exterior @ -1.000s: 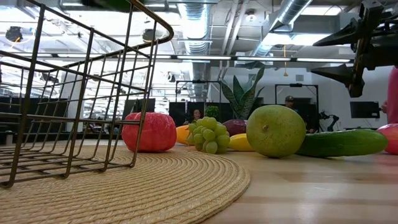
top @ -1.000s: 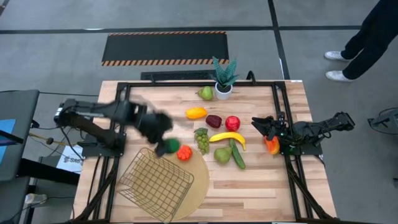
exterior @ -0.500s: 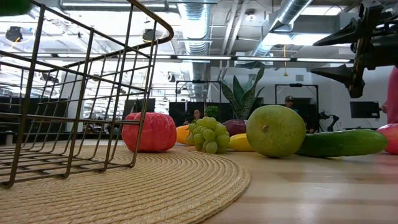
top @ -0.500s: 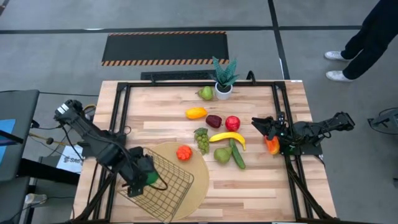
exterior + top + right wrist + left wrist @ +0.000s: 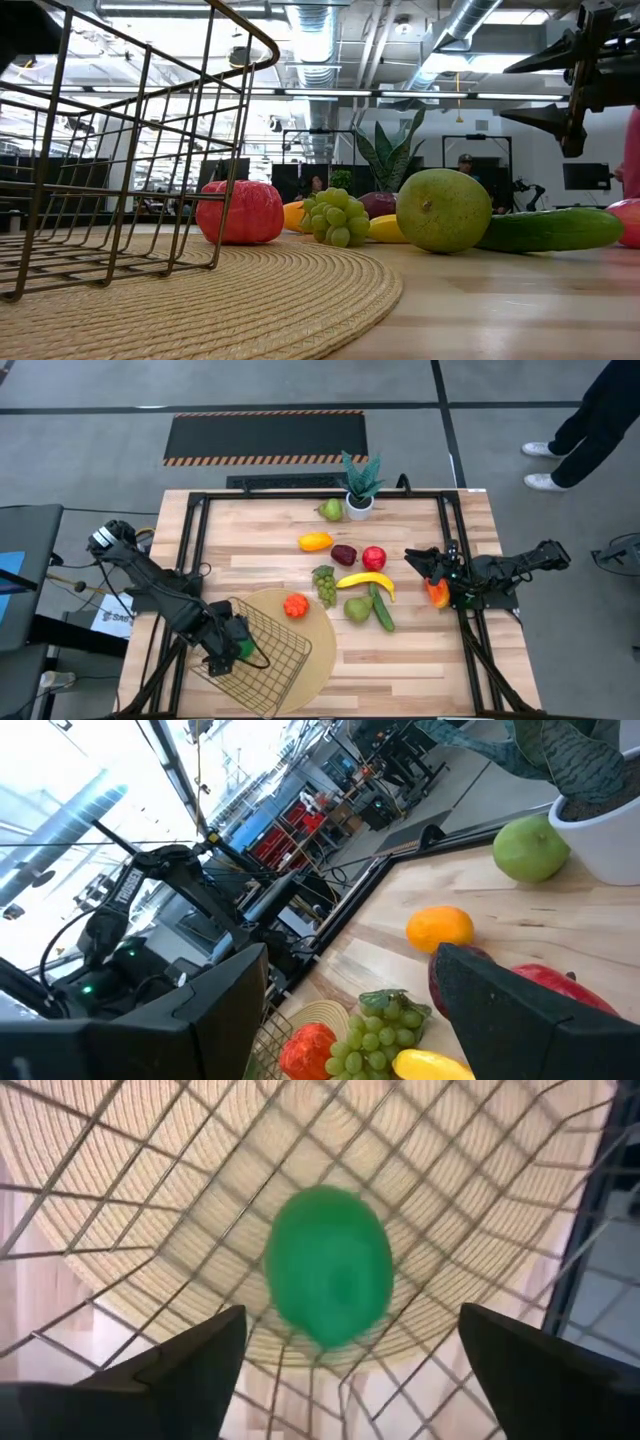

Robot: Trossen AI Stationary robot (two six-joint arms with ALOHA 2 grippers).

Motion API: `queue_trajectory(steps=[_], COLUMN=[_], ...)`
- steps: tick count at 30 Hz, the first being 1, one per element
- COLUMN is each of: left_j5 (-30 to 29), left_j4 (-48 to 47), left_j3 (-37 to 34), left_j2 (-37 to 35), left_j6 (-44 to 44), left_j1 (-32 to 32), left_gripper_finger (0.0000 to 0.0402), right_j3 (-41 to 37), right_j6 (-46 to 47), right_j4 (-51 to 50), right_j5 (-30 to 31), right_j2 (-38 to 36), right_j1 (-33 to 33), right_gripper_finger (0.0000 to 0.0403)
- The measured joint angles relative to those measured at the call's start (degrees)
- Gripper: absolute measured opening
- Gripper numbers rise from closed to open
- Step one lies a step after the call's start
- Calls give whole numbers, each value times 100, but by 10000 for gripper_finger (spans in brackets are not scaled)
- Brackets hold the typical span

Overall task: Build produce basket
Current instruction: Put the lime into the mesh basket, then put the bottom pear into the mesh basket

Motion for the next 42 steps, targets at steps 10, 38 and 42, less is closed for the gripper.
queue_trajectory(steps=[10, 38, 42], left_j5=[6, -1427, -1442], left_j4=[333, 1189, 1009], left_j3=[158, 4181, 5288], left_j2=[-27, 2912, 3993], left_j6=[-11, 2403, 2202], left_j1=[238, 3694, 3617], left_gripper_finger=[390, 391, 391], right_j3=[0, 0, 0], right_j6=[-2, -14, -14], right_j4=[29, 60, 26], right_j5=[-7, -16, -17], right_j2=[0, 0, 2], right_j1=[0, 0, 0], right_gripper_finger=[311, 311, 311])
